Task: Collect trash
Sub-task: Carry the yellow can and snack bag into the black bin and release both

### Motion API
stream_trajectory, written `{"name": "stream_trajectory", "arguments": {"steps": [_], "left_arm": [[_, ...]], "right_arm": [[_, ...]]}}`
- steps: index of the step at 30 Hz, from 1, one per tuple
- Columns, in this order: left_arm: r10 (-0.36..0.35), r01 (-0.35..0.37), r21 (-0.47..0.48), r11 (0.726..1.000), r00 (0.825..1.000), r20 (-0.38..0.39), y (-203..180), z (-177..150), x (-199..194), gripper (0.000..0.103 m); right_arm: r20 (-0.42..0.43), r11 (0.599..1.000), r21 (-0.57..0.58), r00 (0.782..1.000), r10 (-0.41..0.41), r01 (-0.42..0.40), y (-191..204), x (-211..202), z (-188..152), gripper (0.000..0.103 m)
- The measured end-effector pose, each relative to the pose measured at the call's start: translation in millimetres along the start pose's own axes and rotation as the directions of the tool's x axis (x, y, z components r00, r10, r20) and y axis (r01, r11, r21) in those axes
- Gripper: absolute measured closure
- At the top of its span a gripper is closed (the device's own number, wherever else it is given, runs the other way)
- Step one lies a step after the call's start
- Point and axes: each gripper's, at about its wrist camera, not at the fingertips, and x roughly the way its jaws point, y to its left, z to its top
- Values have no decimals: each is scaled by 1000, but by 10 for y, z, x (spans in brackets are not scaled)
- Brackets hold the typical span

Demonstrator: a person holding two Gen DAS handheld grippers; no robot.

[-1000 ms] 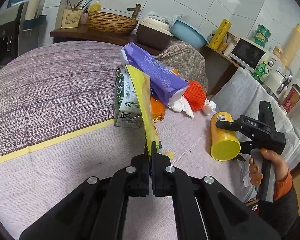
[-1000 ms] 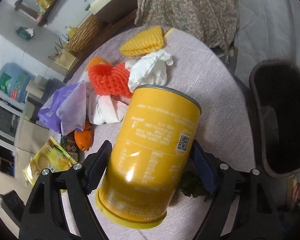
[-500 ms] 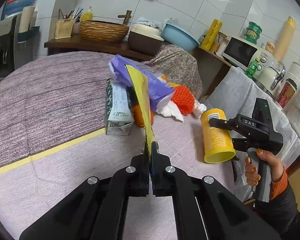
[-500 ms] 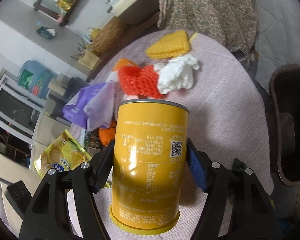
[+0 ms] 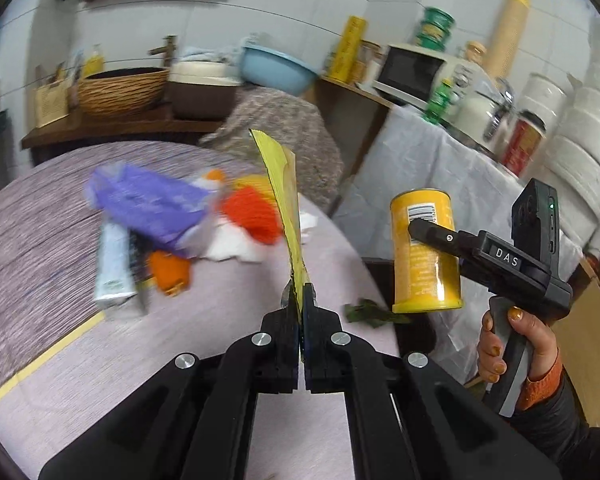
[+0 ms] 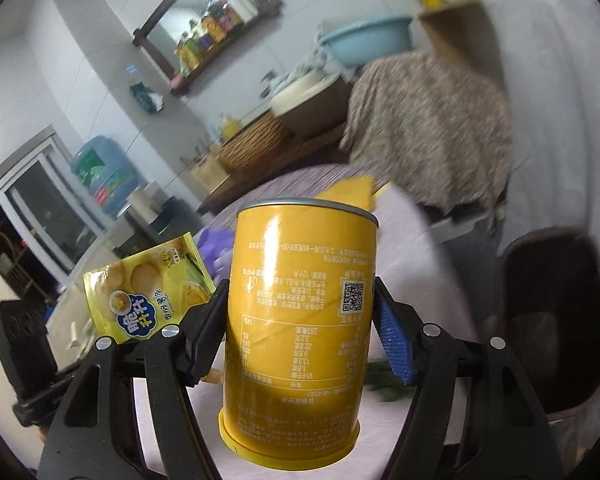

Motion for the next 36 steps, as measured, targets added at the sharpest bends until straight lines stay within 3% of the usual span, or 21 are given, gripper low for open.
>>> {"name": "stream_trajectory", "arguments": {"steps": [2,6,10,12,14,19,24,27,30,31,32,34,36], "left_arm": [[-56,57,29,998,998,-38,-240,118,232,101],[-144,155,84,984,982,-121,-780,263,723,101],[-163,194,114,974,958,-236,-1283,284,1388,101],[-153,198,126,972,941,-301,-1536,233,1799,101],[-144,196,106,975,918,-370,-1697,133,2191,101],[-38,112,117,987,864,-502,-1965,-262,3129,101],[-19,79,66,995,770,-637,-1937,-711,3934,101],[15,68,97,993,740,-673,-1902,-869,4204,101],[-1,74,72,995,705,-709,-1840,-942,4355,98],[-2,68,62,996,693,-721,-1812,-944,4395,92],[3,60,61,996,691,-723,-1785,-936,4404,78],[9,53,67,996,713,-701,-1777,-884,4387,59],[18,45,76,996,738,-675,-1782,-813,4321,57]], "right_arm": [[50,995,-34,994,-93,94,-156,-199,35,35],[133,955,-86,953,-272,285,-523,-533,66,35],[192,901,-42,888,-417,432,-1016,-839,66,35],[209,867,-26,851,-482,497,-1231,-956,41,35],[209,848,3,829,-520,531,-1452,-1045,10,35],[181,828,52,810,-558,559,-1909,-1084,-80,35],[140,819,59,808,-572,570,-2179,-954,-162,35],[125,820,66,810,-572,569,-2294,-915,-251,35],[104,811,60,804,-585,582,-2387,-855,-329,35],[98,809,60,803,-587,584,-2408,-843,-350,35],[93,809,61,804,-587,584,-2430,-821,-359,35],[81,809,64,805,-587,584,-2468,-760,-373,35],[74,807,60,804,-591,588,-2498,-714,-387,35]]}}
